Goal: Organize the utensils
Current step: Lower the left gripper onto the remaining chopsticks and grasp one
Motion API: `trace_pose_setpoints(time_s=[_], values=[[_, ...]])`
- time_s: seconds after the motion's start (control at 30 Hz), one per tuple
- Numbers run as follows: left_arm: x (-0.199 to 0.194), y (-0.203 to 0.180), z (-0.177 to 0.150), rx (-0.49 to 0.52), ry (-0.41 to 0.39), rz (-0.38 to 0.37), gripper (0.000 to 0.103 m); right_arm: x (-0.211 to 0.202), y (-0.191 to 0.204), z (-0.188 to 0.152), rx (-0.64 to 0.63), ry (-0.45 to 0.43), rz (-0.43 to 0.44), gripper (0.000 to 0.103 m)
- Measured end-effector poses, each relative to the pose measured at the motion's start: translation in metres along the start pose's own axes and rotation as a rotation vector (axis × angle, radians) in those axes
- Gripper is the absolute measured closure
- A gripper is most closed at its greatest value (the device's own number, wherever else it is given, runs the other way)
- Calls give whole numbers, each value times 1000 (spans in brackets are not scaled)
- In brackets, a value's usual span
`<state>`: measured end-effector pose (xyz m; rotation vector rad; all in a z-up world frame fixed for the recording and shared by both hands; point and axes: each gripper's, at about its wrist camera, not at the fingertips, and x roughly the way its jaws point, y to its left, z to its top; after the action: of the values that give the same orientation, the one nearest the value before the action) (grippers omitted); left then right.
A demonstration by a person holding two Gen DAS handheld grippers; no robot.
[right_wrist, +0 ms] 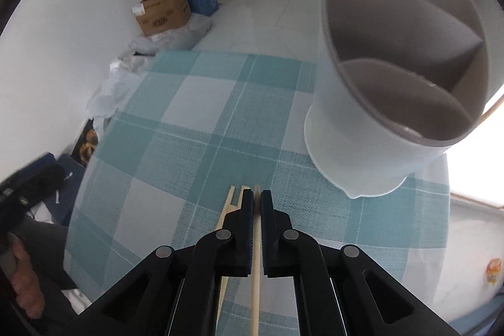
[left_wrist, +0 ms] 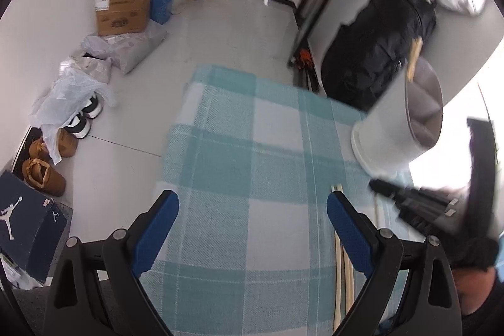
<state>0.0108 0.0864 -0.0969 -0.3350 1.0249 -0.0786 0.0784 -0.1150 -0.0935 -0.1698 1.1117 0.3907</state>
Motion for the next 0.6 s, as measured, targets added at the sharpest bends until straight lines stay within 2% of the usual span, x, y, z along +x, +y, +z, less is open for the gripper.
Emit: trace_pose_setpoints(time_s=[0.13,0.23,0.27,0.4,0.53,0.6], values=[[17,-32,-16,147,96,27,11,-42,-25,-4,62,-127,63,100],[29,-69,-34,335,138,106,10,-63,-46,-13,111,-183,89,100],[30,-75,-38,361,149,108,10,-64,-46,-11,131,-195,106,100],[38,-87,-50,370,217,99,10,-85,-62,-21,187,-259,135,100],[47,-84,-57,367,239,204,10,-96,-73,-27,209,-302,162,100],[47,-82,-57,343,246,184,10,-100,-77,-30,217,-322,181,100]])
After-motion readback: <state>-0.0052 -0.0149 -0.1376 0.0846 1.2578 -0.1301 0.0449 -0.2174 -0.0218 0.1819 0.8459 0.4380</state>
